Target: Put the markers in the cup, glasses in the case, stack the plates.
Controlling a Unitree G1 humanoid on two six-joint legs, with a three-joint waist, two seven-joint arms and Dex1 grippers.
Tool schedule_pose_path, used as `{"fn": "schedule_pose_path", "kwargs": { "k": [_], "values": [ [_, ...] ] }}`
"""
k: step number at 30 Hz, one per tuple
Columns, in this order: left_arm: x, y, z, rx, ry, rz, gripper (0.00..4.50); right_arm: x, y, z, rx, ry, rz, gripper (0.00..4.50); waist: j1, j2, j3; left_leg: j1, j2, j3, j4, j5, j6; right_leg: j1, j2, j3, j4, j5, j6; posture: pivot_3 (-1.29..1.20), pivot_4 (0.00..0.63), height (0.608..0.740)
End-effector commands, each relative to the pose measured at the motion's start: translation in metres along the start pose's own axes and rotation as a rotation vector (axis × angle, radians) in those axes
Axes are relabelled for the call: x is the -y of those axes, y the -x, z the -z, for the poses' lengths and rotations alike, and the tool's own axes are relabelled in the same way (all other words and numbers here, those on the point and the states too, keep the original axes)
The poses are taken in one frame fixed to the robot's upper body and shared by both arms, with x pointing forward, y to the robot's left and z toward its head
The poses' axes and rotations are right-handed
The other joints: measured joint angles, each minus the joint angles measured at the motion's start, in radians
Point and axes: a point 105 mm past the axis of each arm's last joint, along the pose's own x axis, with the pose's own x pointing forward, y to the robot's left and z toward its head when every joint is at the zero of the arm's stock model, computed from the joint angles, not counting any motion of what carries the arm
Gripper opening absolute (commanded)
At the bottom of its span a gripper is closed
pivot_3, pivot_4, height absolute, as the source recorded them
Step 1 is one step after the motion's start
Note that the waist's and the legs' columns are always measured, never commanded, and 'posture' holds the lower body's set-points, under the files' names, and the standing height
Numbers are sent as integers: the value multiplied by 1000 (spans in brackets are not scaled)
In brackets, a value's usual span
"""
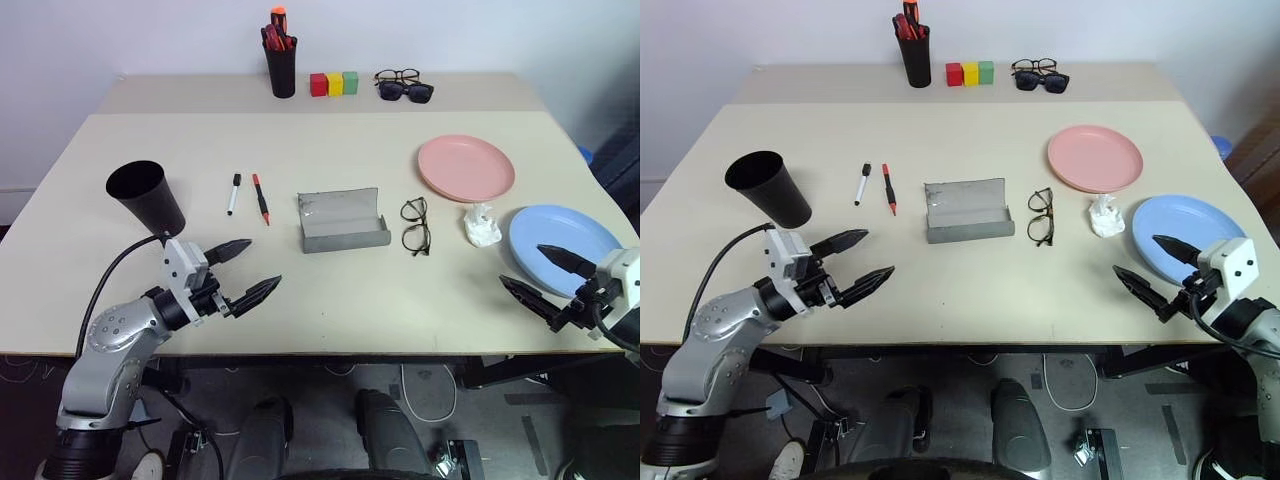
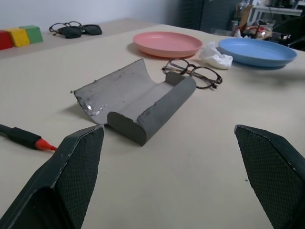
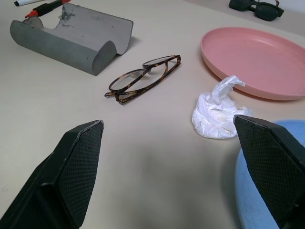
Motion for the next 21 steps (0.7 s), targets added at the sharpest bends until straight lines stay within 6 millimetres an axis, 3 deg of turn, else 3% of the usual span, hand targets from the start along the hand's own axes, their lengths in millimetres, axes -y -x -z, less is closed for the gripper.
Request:
{"fn": "schedule_pose_path", "kwargs": {
  "k": [1,21],
  "values": [
    [2,4,-15,35,-30,18,4500,0,3,-16,52,48,8,4459,0,0,0,0,0,0,0,0,0,0,0,0,0,0,0,0,150,740],
    [-3,-2,-15,25,-37,-51,4500,0,-3,-20,115,46,-3,4459,0,0,0,0,0,0,0,0,0,0,0,0,0,0,0,0,150,740]
  ]
}}
